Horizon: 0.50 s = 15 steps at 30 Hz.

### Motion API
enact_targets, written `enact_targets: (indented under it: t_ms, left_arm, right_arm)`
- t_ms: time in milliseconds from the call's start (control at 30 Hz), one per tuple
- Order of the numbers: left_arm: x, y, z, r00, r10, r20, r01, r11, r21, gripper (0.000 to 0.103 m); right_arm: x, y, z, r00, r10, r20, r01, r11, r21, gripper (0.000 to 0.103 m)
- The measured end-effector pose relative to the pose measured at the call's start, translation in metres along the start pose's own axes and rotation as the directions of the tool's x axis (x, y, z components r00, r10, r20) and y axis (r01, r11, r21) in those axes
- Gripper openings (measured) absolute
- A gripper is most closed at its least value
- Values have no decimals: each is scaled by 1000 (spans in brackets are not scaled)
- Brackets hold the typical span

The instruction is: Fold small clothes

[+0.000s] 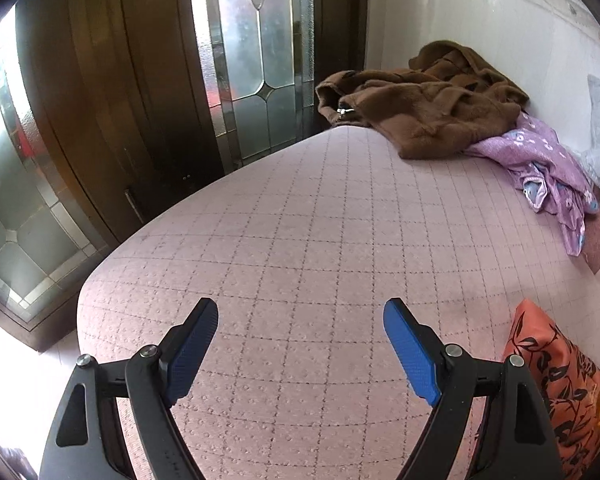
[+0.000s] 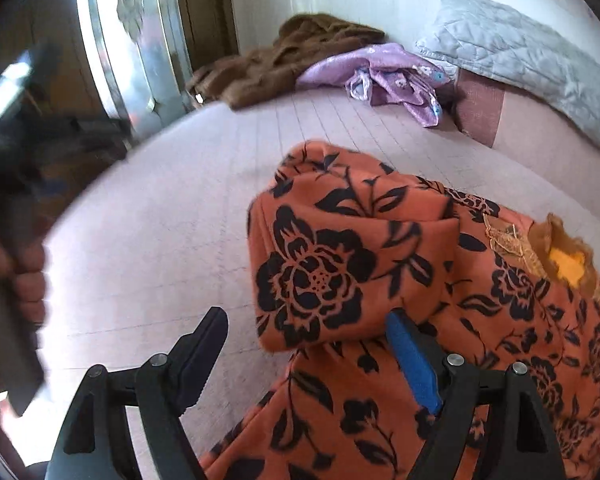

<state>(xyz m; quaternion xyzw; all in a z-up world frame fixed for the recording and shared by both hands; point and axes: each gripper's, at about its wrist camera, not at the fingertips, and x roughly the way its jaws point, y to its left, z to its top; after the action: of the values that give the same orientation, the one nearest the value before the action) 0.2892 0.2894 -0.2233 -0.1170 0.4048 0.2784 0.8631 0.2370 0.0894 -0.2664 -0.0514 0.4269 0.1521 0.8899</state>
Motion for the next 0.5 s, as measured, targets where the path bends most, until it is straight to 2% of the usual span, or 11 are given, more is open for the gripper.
enact_targets:
  t_ms: [100, 133, 167, 233, 267, 400, 500]
  left_arm:
    - [3, -8, 1, 1000, -5, -9, 5, 1000, 19, 85]
    - [4, -10, 1, 1000, -4, -11, 5, 1000, 25, 85]
    - [3, -12, 0, 1000, -2, -10, 2, 1000, 31, 85]
    - [3, -18, -2, 1000, -1, -9, 2, 999, 51, 85]
    - [2, -21, -3, 1000, -10, -8, 10, 998, 63, 85]
    - [-6, -40, -7, 998, -57, 6, 56, 991, 119, 85]
    - [-17, -62, -16, 994, -102, 30, 94, 976, 197, 85]
  right_arm:
    - [19, 2, 1, 993, -114, -17, 114, 993, -22, 83]
    - [21, -1, 4, 992, -127, -9, 127, 992, -12, 68]
    - [20, -10, 6, 990, -139, 5, 139, 990, 29, 38]
    - [12, -32, 11, 995, -102, 10, 100, 988, 118, 15]
    - [2, -46, 12, 996, -83, 33, 76, 984, 163, 11]
    - [-45, -104, 11, 985, -86, 152, 37, 954, 298, 9]
    - [-81, -169, 1, 971, -107, 214, -5, 885, 466, 8]
